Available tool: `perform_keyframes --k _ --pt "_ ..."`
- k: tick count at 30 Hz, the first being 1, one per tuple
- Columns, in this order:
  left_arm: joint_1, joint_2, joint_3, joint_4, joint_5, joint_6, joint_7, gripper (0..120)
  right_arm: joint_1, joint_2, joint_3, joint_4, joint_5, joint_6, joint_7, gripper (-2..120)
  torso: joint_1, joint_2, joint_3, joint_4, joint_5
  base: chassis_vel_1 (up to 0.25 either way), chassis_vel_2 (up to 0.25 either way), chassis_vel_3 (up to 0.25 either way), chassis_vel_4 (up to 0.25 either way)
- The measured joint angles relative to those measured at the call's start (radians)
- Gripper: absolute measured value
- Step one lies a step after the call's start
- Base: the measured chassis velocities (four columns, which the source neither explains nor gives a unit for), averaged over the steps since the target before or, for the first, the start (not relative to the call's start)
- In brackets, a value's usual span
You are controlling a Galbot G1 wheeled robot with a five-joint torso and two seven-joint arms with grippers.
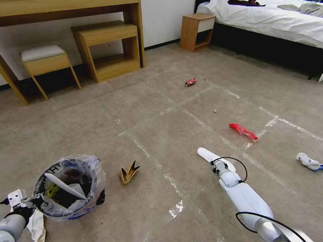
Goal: Pick up the trash bin and place the garbage on the floor into it.
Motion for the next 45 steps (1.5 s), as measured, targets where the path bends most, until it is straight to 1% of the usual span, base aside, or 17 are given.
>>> perform_keyframes --k 7,10,13,18,19,20,22,23,25,26,29,30,32,33,35,38,45 --pt "0.007 -0.001 -0.002 0.0 0.001 -0.004 0.003 1 0.0 0.007 0.003 -0.008 -0.007 0.009 0.006 7 0.0 0.0 0.0 0.0001 0.0001 0.0 0.0 0.0 0.0" --pt "0.007 0.0 -0.003 0.0 0.001 -0.005 0.003 1 0.0 0.008 0.003 -0.008 -0.009 0.01 0.007 7 0.0 0.0 0.0 0.0002 0.0001 0.0 0.0 0.0 0.0" --pt "0.006 0.0 -0.003 -0.001 0.001 -0.005 0.003 1 -0.002 0.008 0.003 -0.006 -0.009 0.01 0.008 12 0.0 0.0 0.0 0.0002 0.0001 0.0 0.0 0.0 0.0" --pt "-0.001 0.0 -0.002 0.0 0.001 -0.005 0.002 1 -0.013 -0.001 0.004 0.011 -0.008 0.003 0.009 30 0.0 0.0 0.0 0.0002 0.0001 0.0 0.0 0.0 0.0" --pt "-0.001 0.0 -0.002 0.0 0.001 -0.005 0.002 1 -0.013 -0.001 0.004 0.011 -0.008 0.003 0.009 30 0.0 0.0 0.0 0.0002 0.0001 0.0 0.0 0.0 0.0" --pt "-0.004 0.001 -0.001 0.0 0.002 -0.005 0.001 1 -0.017 -0.009 0.004 0.017 -0.008 0.002 0.009 39 0.0 0.0 0.0 0.0002 0.0001 0.0 0.0 0.0 0.0" --pt "-0.006 0.001 0.0 0.001 0.002 -0.005 0.001 1 -0.017 -0.013 0.005 0.018 -0.008 0.002 0.009 47 0.0 0.0 0.0 0.0001 0.0001 0.0 0.0 0.0 0.0" --pt "-0.006 0.001 0.0 0.001 0.002 -0.005 0.001 1 -0.017 -0.013 0.005 0.018 -0.008 0.002 0.009 47 0.0 0.0 0.0 0.0001 0.0001 0.0 0.0 0.0 0.0" --pt "-0.007 0.0 0.002 0.002 0.004 -0.005 0.0 1 -0.011 -0.014 0.005 0.011 -0.008 0.003 0.009 59 0.0 0.0 0.0 0.0 0.0 0.0 0.0 0.0 0.0" --pt "-0.007 0.0 0.002 0.002 0.004 -0.005 0.0 1 -0.011 -0.014 0.005 0.011 -0.008 0.003 0.009 59 0.0 0.0 0.0 0.0 0.0 0.0 0.0 0.0 0.0" --pt "-0.008 -0.001 0.003 0.003 0.008 -0.005 0.0 1 -0.011 -0.022 0.002 0.025 -0.004 0.001 0.008 76 0.0 0.0 0.0 0.0001 0.0002 0.0 0.0 0.0 0.0" --pt "-0.008 -0.001 0.003 0.003 0.008 -0.005 0.0 1 -0.011 -0.022 0.002 0.025 -0.004 0.001 0.008 76 0.0 0.0 0.0 0.0001 0.0002 0.0 0.0 0.0 0.0" --pt "-0.009 -0.002 0.005 0.004 0.009 -0.005 -0.001 1 -0.012 -0.028 0.001 0.032 -0.001 -0.002 0.007 84 0.0 0.0 0.0 0.0001 0.0001 0.0 0.0 0.0 0.0" --pt "-0.009 -0.002 0.005 0.004 0.009 -0.005 -0.001 1 -0.012 -0.028 0.001 0.032 -0.001 -0.002 0.007 84 0.0 0.0 0.0 0.0001 0.0001 0.0 0.0 0.0 0.0" --pt "-0.011 -0.005 0.007 0.004 0.011 -0.005 -0.002 1 -0.013 -0.03 0.001 0.035 0.001 -0.003 0.007 93 0.0 0.0 0.0 0.0001 0.0002 0.0 0.0 0.0 0.0" --pt "-0.012 -0.006 0.008 0.004 0.012 -0.005 -0.002 1 -0.014 -0.03 0.0 0.035 0.0 -0.004 0.007 94 0.0 0.0 0.0 0.0001 0.0002 0.0 0.0 0.0 0.0" --pt "-0.008 -0.009 0.008 0.01 0.018 -0.009 0.0 1 -0.007 -0.025 0.002 0.029 -0.002 -0.005 0.009 90 0.0 0.0 0.0 0.0001 0.0002 0.0 0.0 0.0 0.0"
